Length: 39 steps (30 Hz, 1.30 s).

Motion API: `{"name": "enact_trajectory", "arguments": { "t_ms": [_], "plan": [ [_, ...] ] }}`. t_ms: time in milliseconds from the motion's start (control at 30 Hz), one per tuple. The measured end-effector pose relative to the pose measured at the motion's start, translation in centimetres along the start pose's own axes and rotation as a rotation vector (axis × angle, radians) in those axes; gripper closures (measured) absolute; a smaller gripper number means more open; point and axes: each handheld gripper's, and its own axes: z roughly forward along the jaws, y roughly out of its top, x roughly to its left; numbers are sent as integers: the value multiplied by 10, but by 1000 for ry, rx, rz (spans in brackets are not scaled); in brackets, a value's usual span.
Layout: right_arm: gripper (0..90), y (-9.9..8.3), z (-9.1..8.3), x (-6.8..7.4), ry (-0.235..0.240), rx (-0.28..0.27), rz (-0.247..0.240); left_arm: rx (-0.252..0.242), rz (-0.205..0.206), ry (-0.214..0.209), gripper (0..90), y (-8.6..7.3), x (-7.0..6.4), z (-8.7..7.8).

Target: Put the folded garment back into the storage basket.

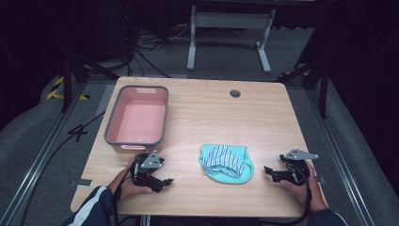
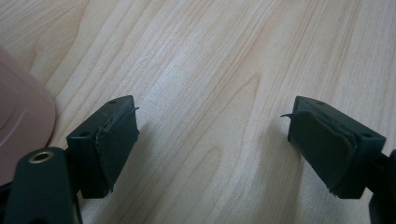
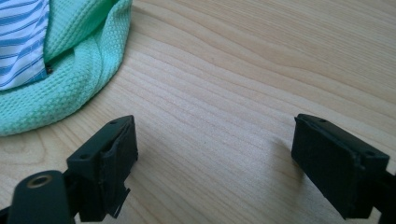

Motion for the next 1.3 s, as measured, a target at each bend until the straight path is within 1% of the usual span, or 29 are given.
{"name": "enact_trajectory", "arguments": {
  "t_ms": [200, 433, 467, 500, 533, 567, 600, 667, 700, 733, 767, 800, 900, 967, 1067, 1133, 1167, 1200, 1233, 1267, 1300],
  "plan": [
    [148, 0, 0, 0, 0, 0, 0, 8, -1, 8, 163, 1, 0, 0],
    [147, 1, 0, 1, -6, 3, 7, 27, -23, 20, 169, 3, -3, 0],
    [147, 0, 0, 1, -7, 1, 6, 27, -28, 25, 173, 4, -3, 0],
    [147, 1, 0, 1, -7, 4, 8, 29, -24, 25, 180, 5, -3, -1],
    [150, 1, 0, 1, -9, 7, 6, 30, -26, 25, 202, 5, -3, -1],
    [160, 2, 0, 1, -9, 9, 4, 32, -29, 28, 217, 6, -4, -1],
    [175, 2, -1, 1, -5, 12, 3, 32, -23, 32, 215, 7, -4, 0],
    [210, 3, -2, 2, 2, 21, 3, 13, -30, 28, 228, 11, -5, -1],
    [233, 4, -2, 3, 2, 29, -2, 8, -30, 31, 231, 13, -6, -1],
    [233, 5, -3, 5, 5, 30, -6, -9, -38, 32, 236, 16, -8, -2],
    [239, 6, -4, 6, 26, 21, -8, -17, -37, 35, 244, 20, -9, -2],
    [263, 8, -5, 8, 42, 17, -15, -25, -47, 46, 245, 26, -10, -2],
    [323, 18, -9, 17, 78, 0, -38, -26, -60, 70, 271, 38, -13, 1],
    [345, 23, -11, 23, 101, -12, -48, -33, -72, 68, 289, 47, -15, 5],
    [371, 35, -11, 34, 109, -17, -81, 3, -60, 92, 311, 63, -20, 17],
    [372, 42, -9, 40, 114, -17, -90, 26, -57, 109, 311, 72, -22, 24],
    [373, 45, -8, 42, 115, -17, -94, 26, -63, 120, 314, 78, -22, 28],
    [373, 49, -5, 45, 115, -14, -103, 26, -63, 120, 317, 78, -22, 28],
    [376, 52, -3, 47, 117, -13, -111, 23, -70, 126, 318, 86, -21, 34],
    [378, 54, -2, 49, 121, -13, -115, 29, -74, 132, 319, 90, -20, 37],
    [378, 54, -2, 49, 121, -13, -115, 29, -74, 132, 320, 90, -20, 37]
  ]
}}
